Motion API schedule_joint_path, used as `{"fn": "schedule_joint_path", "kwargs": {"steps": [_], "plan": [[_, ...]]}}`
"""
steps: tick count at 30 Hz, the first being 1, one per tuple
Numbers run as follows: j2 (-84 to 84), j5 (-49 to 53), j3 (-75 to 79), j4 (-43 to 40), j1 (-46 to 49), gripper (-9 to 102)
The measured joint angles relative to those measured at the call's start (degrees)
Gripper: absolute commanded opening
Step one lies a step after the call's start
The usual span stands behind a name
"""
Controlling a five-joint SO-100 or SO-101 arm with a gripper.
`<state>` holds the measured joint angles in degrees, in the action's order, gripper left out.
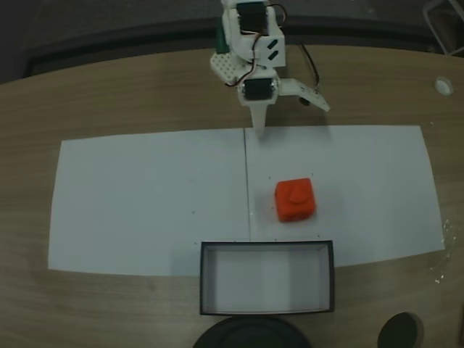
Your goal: Grab a orange square and put it in the box.
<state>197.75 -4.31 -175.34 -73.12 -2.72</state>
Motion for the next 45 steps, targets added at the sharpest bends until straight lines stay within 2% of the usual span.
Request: {"fn": "schedule_joint_path", "kwargs": {"steps": [15,18,21,23,28,32,37,40,45], "plan": [[0.0,0.0,0.0,0.1,0.0,0],[-0.1,0.0,2.1,5.6,1.7,0],[-0.1,0.6,11.8,11.9,4.1,7],[-1.1,2.5,20.2,13.6,1.5,10],[-17.3,7.0,39.2,7.5,-0.2,16],[-39.9,7.1,50.7,-1.4,-0.4,22],[-65.0,7.8,67.2,-11.3,-3.0,22],[-73.5,7.6,74.7,-12.9,-8.6,24],[-83.6,4.9,77.0,-11.9,-12.2,27]]}}
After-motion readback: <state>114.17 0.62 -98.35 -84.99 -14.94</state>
